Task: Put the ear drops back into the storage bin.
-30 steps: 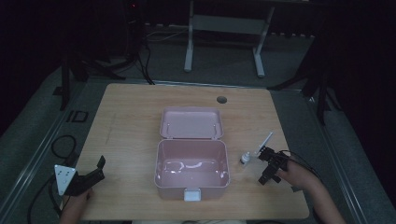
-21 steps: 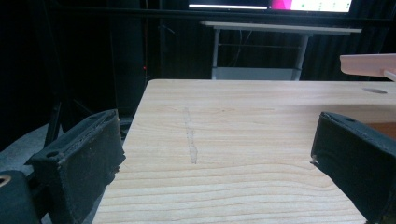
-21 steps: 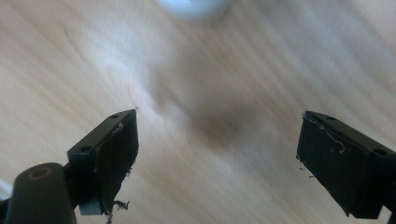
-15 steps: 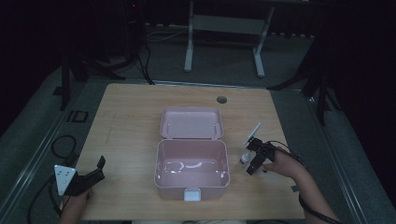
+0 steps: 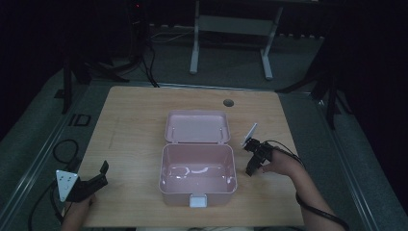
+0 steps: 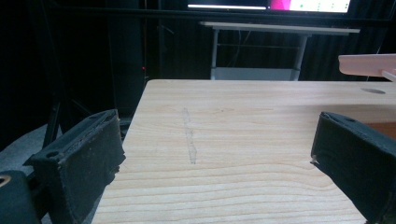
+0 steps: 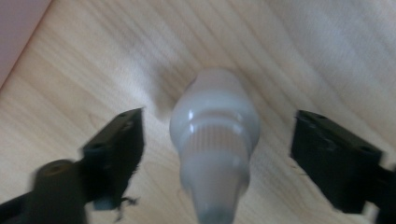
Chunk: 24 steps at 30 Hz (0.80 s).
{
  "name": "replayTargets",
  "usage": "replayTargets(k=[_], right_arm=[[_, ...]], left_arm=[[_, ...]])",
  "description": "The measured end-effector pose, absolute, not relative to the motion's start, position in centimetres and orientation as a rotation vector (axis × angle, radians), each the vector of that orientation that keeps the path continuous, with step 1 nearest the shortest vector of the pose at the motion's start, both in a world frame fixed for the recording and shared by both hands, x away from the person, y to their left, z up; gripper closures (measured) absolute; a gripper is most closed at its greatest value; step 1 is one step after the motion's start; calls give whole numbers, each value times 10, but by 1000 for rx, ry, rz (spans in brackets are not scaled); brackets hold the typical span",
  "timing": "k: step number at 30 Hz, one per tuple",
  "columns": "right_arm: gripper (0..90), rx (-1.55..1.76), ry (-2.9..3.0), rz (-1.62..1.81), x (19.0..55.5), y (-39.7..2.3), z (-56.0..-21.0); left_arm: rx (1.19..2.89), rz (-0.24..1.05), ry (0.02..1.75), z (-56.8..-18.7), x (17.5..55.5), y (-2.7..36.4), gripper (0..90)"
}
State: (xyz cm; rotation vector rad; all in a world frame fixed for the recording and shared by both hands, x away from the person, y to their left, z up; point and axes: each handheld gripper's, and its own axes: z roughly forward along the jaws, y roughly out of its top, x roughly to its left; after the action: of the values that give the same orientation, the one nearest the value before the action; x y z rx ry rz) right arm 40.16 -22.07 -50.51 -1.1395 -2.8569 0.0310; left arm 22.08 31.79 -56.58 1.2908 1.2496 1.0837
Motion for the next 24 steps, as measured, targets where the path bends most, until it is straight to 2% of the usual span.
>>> replayTargets(k=[3, 4, 5, 8, 24], right_arm=[[296, -1153, -2851, 32, 405, -218, -506], [296, -1153, -2851, 32, 405, -218, -506], [360, -1145, -2840, 30, 407, -217, -507], [416, -1140, -2823, 51, 408, -214, -509], [590, -1115, -2853, 107, 411, -206, -514]], left_arm=[[1291, 1084, 1250, -566, 221, 318, 24], [1291, 1084, 1250, -566, 221, 318, 24], [1291, 1084, 1249, -566, 221, 318, 24], [1291, 1084, 1250, -566, 221, 318, 24], [1292, 1088, 1254, -566, 221, 318, 24]])
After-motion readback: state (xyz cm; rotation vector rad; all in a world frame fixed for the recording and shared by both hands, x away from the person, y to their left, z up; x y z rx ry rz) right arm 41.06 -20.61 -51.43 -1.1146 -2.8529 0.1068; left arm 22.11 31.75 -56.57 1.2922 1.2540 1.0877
